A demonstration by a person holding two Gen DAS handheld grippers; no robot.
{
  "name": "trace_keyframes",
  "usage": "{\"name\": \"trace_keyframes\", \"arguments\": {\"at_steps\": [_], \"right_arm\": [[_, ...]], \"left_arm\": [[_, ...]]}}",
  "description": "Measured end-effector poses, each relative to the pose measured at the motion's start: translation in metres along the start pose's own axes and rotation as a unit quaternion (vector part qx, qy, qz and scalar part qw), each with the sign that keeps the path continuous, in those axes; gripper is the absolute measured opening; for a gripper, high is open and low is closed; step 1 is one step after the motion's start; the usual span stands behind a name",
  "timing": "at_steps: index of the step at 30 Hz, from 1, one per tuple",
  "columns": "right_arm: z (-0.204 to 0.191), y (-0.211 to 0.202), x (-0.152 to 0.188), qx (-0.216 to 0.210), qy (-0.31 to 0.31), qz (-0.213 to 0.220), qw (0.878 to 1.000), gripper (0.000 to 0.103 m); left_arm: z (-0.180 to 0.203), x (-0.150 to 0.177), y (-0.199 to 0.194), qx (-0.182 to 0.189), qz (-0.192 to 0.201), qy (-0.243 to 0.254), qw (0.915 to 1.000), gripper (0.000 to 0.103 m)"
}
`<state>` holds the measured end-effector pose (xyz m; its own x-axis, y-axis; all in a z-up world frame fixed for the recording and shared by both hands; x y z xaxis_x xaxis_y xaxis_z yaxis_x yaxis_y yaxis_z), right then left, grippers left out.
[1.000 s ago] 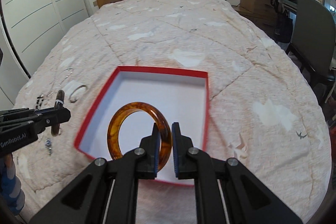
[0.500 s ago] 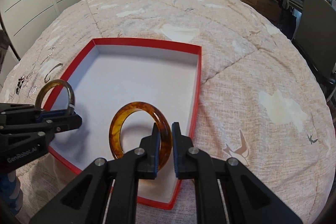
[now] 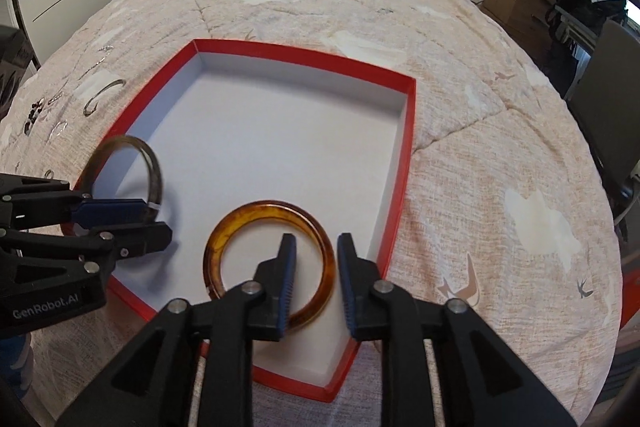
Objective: Organize jewelry
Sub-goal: 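Carry both bangles into the red box and open both tools, then reach left tool to twisted silver hoop while right tool reaches silver watch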
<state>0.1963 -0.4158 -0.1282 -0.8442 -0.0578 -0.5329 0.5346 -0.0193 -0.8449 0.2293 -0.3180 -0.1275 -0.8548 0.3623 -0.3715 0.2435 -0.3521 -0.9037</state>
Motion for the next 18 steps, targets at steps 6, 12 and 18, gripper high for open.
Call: {"name": "trace_keyframes", "arguments": {"at_steps": [6, 12, 18], "right_arm": [[0.005, -0.031, -0.009, 0.029, -0.004, 0.027, 0.999, 0.044], [0.015, -0.076, -0.011, 0.044, 0.011, 0.056, 0.997, 0.044], [0.002, -0.122, -0.013, 0.04, 0.016, 0.086, 0.995, 0.044]], "left_arm": [[-0.013, 0.0, -0.022, -0.01, 0.021, -0.016, 0.9996, 0.042], [-0.012, 0.007, -0.07, -0.007, 0.059, -0.011, 0.9982, 0.042], [-0.027, 0.018, -0.13, -0.032, 0.1, -0.017, 0.9943, 0.042]]}}
Point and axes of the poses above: each gripper's, at about its wrist camera, not at the fingertips, and y roughly the way its jaws point, z to its right, x to its underside, the point moved 6 cm from there along y, roughly the way its jaws point, and after that the axes turned 1 degree about -z, right-handed, at the moved point
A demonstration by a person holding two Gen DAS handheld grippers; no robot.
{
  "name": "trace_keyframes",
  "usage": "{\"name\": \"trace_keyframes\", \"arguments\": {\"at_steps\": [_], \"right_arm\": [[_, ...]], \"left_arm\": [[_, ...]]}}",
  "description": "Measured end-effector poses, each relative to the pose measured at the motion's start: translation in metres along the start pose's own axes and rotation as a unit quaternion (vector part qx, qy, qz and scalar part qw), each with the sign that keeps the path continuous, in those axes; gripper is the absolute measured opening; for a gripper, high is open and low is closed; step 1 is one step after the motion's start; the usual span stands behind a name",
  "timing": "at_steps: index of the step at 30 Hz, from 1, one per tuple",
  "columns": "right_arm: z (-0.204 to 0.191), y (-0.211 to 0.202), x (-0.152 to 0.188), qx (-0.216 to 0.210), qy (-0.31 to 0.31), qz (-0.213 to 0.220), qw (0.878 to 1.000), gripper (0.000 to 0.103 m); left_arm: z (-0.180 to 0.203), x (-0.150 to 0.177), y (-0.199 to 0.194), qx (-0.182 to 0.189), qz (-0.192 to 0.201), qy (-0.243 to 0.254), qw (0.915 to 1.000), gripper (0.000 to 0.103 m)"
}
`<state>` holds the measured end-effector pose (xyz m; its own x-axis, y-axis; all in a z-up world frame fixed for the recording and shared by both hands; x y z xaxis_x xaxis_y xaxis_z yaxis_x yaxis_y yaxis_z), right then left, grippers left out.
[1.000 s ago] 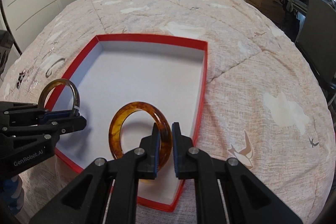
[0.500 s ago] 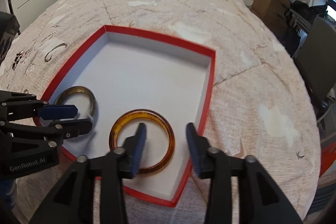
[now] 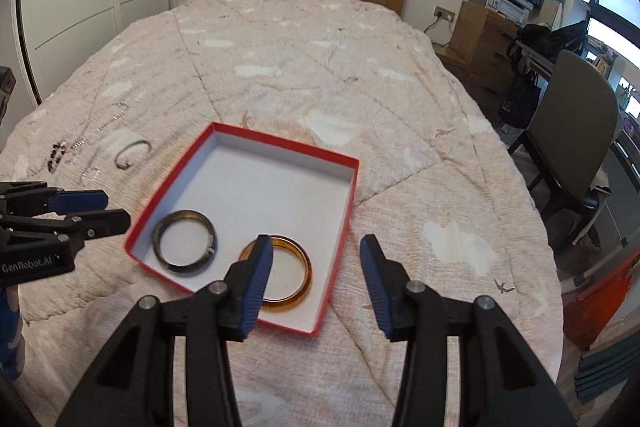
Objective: Organize jewelry
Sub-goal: 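Reach left tool to twisted silver hoop while right tool reaches silver watch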
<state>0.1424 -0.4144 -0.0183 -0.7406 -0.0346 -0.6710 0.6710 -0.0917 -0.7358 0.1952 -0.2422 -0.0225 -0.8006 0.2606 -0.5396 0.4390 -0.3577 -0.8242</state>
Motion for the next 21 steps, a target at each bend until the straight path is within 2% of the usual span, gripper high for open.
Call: {"name": "trace_keyframes", "arguments": {"at_steps": [7, 13, 17, 21], "right_arm": [[-0.036, -0.049, -0.011, -0.037, 0.009, 0.038, 0.999, 0.044], [-0.077, -0.081, -0.017, -0.085, 0.016, 0.054, 0.995, 0.043], [-0.111, -0.087, -0.017, -0.121, 0.01, 0.054, 0.991, 0.043], [-0.149, -0.071, -0.012, -0.156, -0.012, 0.038, 0.987, 0.043]], "left_arm": [[-0.052, 0.021, -0.061, -0.042, 0.03, -0.024, 0.9984, 0.042], [-0.124, 0.058, -0.111, -0.08, 0.05, -0.073, 0.9928, 0.042], [-0.165, 0.08, -0.13, -0.101, 0.057, -0.093, 0.9888, 0.04], [-0.197, 0.099, -0.128, -0.117, 0.05, -0.11, 0.9858, 0.038]]}}
Point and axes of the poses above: each gripper's, at about its wrist camera, not at the fingertips, and y roughly the way its jaws point, z to its right, x to its underside, the point moved 6 cm from there along y, roughly the way its jaws point, and after that the axes turned 1 degree about -z, right-handed, at the moved point
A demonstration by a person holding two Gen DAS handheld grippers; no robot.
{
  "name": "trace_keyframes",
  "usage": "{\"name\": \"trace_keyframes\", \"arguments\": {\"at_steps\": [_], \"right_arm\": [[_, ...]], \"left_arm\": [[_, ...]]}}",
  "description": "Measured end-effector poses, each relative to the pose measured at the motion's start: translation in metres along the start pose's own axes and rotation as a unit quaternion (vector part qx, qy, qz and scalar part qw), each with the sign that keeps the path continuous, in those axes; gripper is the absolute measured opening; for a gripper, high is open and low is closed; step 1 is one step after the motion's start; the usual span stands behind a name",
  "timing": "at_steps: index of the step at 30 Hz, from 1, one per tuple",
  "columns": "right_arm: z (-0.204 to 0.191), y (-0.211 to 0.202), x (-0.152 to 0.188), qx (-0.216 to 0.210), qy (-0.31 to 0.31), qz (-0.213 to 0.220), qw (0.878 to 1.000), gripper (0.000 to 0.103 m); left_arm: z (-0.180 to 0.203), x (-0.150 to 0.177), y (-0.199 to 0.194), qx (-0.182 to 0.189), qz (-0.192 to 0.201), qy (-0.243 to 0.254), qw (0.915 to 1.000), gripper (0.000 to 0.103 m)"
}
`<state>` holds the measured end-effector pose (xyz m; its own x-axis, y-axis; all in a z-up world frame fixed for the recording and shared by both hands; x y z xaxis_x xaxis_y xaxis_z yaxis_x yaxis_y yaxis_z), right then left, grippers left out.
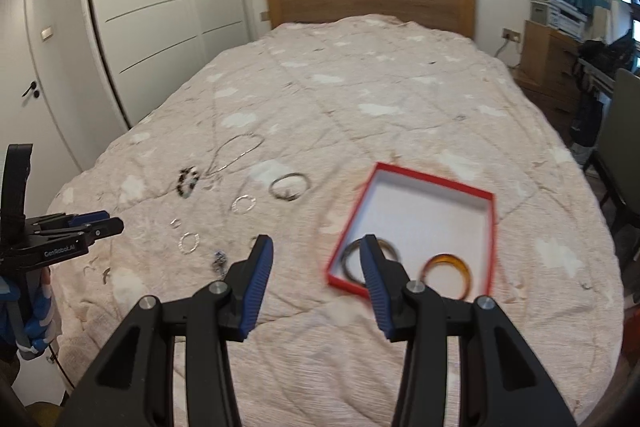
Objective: Organize jewelry
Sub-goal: 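Reach left tool to twisted silver hoop while right tool reaches silver watch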
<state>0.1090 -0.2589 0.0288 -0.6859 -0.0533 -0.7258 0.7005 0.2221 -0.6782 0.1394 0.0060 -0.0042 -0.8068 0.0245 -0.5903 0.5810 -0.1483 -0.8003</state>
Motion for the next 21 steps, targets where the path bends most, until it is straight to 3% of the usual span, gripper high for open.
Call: {"name": "trace_keyframes", "arguments": {"at_steps": [9, 21], "right_arm": [[-0.052, 0.077, 0.023, -0.091, -0.039, -0.067, 0.993, 0.043], [-0.091, 0.175, 0.049, -0.173, -0.064, -0.146, 0.972, 0.041]], "left_arm": [[-0.028, 0.019, 0.068, 0.008, -0.059, -0.052, 0.9969, 0.033], [-0.031, 0.019, 0.145, 0.034, -0.117, -0.071, 0.99, 0.021]]}}
Point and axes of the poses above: each gripper's, at about its wrist camera, not at the fingertips, and y roughly the way its jaws point, z to its right, x to its underside, the point moved 6 cm from there along y, roughly the way its jaws point, and after that the axes turned 1 degree about -z, right-handed, at the moved point
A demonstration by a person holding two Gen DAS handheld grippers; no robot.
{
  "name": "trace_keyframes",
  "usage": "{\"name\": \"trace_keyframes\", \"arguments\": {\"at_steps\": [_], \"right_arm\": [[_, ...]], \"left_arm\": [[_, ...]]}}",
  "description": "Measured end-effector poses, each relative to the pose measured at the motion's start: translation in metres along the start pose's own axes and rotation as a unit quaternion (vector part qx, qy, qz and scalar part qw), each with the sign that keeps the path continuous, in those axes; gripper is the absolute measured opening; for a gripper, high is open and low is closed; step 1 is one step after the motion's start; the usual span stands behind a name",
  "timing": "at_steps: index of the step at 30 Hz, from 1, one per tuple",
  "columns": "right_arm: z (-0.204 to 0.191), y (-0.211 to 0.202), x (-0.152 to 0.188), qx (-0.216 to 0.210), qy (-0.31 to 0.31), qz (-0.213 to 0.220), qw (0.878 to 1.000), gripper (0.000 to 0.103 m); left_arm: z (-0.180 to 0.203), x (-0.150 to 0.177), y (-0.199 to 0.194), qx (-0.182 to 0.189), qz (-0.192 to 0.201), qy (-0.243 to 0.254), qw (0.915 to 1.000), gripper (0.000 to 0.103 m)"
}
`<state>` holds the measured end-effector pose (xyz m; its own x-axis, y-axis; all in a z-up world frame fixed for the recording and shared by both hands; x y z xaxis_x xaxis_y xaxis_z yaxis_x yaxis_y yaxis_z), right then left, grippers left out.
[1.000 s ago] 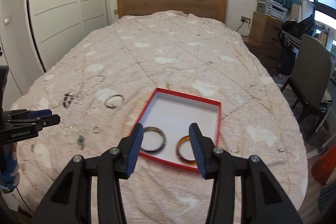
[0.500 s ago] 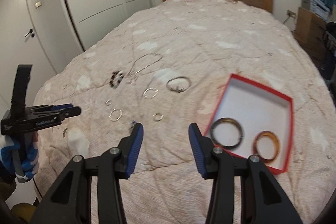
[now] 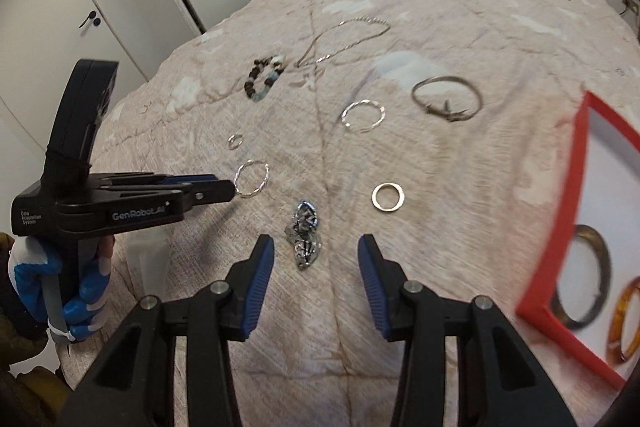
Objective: Organize jewelry
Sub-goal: 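Reach left tool to twisted silver hoop while right tool reaches silver watch, then grasp twisted silver hoop with left tool while right tool grasps silver watch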
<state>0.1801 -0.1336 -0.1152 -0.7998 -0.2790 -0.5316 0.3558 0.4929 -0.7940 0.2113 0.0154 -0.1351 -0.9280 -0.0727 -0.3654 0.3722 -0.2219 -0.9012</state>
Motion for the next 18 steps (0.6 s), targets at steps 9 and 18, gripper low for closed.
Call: {"name": "trace_keyframes", "arguments": {"at_steps": [9, 18], "right_arm": [[-0.009, 0.037, -0.004, -0.031, -0.028, -0.032, 0.999, 0.039], [-0.008, 0.065, -0.008, -0.033, -0.036, -0.055, 0.997, 0.035]], "left_arm": [[-0.011, -0.001, 0.022, 0.019, -0.022, -0.024, 0.9993, 0.013], [-0.017, -0.006, 0.032, 0.031, -0.025, -0.045, 0.9982, 0.013]]}}
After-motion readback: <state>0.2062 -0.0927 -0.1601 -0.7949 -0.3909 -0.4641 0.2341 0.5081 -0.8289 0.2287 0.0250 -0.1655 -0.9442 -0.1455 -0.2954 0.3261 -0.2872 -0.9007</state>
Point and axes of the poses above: each gripper's, at about its wrist camera, not at the fingertips, and y roughly the way its jaws point, z to its right, x to its underside, the point moved 6 cm from there along y, roughly the way its jaws point, and after that the axes turned 1 degree about -z, right-handed, at the moved point
